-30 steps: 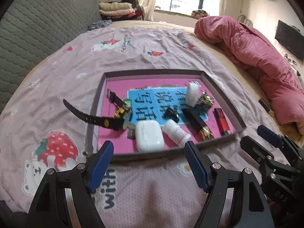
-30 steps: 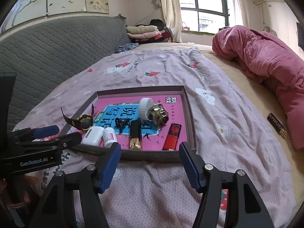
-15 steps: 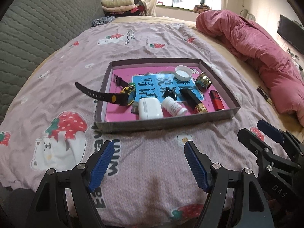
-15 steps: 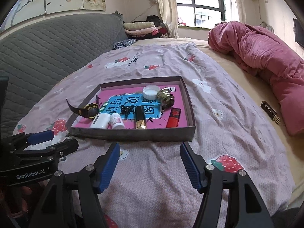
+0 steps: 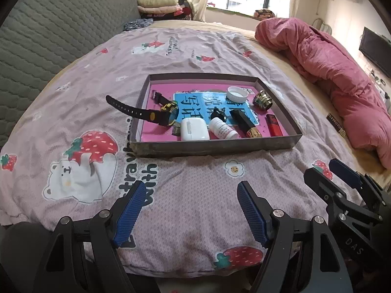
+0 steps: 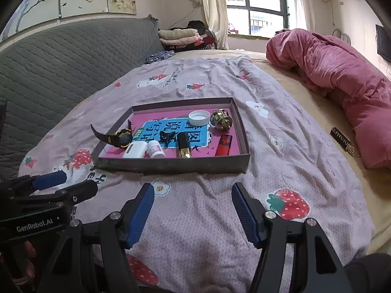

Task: Organize rigid objects

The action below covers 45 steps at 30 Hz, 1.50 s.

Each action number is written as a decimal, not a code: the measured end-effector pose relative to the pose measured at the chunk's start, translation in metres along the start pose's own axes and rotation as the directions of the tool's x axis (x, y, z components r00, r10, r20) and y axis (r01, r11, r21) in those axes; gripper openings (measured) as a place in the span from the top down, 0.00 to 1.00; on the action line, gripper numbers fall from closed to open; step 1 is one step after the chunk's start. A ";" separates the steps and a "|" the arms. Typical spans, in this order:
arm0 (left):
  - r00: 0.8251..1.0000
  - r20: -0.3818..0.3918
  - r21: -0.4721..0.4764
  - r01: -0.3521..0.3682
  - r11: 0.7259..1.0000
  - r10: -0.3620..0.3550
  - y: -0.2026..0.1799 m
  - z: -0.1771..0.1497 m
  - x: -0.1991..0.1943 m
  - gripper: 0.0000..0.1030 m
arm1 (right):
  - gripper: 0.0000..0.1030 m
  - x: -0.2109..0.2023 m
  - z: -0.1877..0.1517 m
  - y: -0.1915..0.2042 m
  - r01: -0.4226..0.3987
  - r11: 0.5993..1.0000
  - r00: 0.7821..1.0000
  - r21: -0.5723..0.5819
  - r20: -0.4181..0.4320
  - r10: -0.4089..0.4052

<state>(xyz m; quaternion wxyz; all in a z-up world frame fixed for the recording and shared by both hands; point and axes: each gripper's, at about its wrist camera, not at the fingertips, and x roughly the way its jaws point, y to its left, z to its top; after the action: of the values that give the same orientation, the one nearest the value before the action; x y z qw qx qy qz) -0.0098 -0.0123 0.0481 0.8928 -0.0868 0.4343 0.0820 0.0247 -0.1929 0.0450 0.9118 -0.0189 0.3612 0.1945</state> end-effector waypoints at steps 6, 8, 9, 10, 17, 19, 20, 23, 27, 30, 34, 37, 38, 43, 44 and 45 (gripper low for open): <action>1.000 -0.009 0.001 -0.007 1.000 0.007 0.001 -0.004 0.000 0.24 | 0.37 -0.002 -0.003 0.004 -0.009 1.000 1.000 -0.021 -0.010 0.009; 1.000 -0.015 0.004 -0.013 1.000 0.013 0.000 -0.004 0.002 0.24 | 0.37 -0.001 -0.003 0.005 -0.012 1.000 1.000 -0.021 -0.010 0.012; 1.000 -0.016 0.005 -0.015 1.000 0.016 0.000 -0.005 0.003 0.24 | 0.37 -0.001 -0.003 0.005 -0.012 1.000 1.000 -0.022 -0.012 0.012; 1.000 -0.019 0.004 -0.015 1.000 0.015 0.000 -0.005 0.004 0.24 | 0.37 0.000 -0.004 0.005 -0.013 1.000 1.000 -0.023 -0.014 0.013; 0.999 -0.029 0.007 -0.029 1.000 0.029 0.000 -0.006 0.009 0.24 | 0.37 0.005 -0.005 0.005 -0.016 1.000 1.000 -0.021 -0.023 0.015; 0.999 -0.027 0.001 -0.027 1.000 0.027 0.001 -0.006 0.009 0.24 | 0.37 0.005 -0.005 0.005 -0.020 1.000 1.000 -0.018 -0.021 0.019; 0.999 -0.026 0.001 -0.027 1.000 0.027 0.001 -0.006 0.009 0.24 | 0.37 0.005 -0.005 0.005 -0.018 1.000 1.000 -0.018 -0.020 0.018; 0.999 -0.016 0.008 -0.042 0.999 0.043 0.000 -0.006 0.009 0.24 | 0.37 0.005 -0.005 0.006 -0.017 1.000 1.000 -0.021 -0.017 0.016; 0.999 -0.004 0.018 -0.046 0.999 0.047 -0.002 -0.005 0.007 0.24 | 0.37 0.005 -0.004 0.005 -0.016 1.000 1.000 -0.024 -0.012 0.016; 0.999 0.000 0.026 -0.048 0.998 0.048 -0.003 -0.005 0.007 0.24 | 0.37 0.007 -0.004 0.004 -0.014 1.000 1.000 -0.020 -0.014 0.014; 0.999 -0.001 0.025 -0.050 0.998 0.050 -0.002 -0.004 0.007 0.24 | 0.37 0.008 -0.005 0.004 -0.010 1.000 1.000 -0.023 -0.018 0.009; 0.999 -0.004 0.017 -0.044 0.999 0.044 -0.002 -0.005 0.008 0.24 | 0.37 0.009 -0.005 0.004 -0.008 1.000 1.000 -0.026 -0.021 0.008; 0.999 -0.004 0.016 -0.045 0.999 0.045 -0.002 -0.004 0.008 0.24 | 0.37 0.009 -0.005 0.004 -0.009 1.000 1.000 -0.027 -0.020 0.008; 0.999 0.000 0.016 -0.049 0.999 0.049 -0.001 -0.005 0.010 0.24 | 0.37 0.009 -0.006 0.007 -0.004 0.999 1.000 -0.046 -0.019 0.004; 0.999 0.000 0.013 -0.048 0.999 0.048 -0.001 -0.004 0.011 0.24 | 0.37 0.009 -0.006 0.008 -0.003 0.999 1.000 -0.049 -0.019 0.002; 0.999 0.000 0.010 -0.041 0.999 0.041 0.000 -0.004 0.011 0.24 | 0.37 0.010 -0.006 0.008 -0.002 0.999 1.000 -0.052 -0.018 0.001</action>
<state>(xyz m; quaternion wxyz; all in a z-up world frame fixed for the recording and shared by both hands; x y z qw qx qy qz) -0.0061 -0.0123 0.0369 0.8914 -0.0736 0.4363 0.0980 0.0246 -0.1832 0.0352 0.9075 -0.0440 0.3642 0.2045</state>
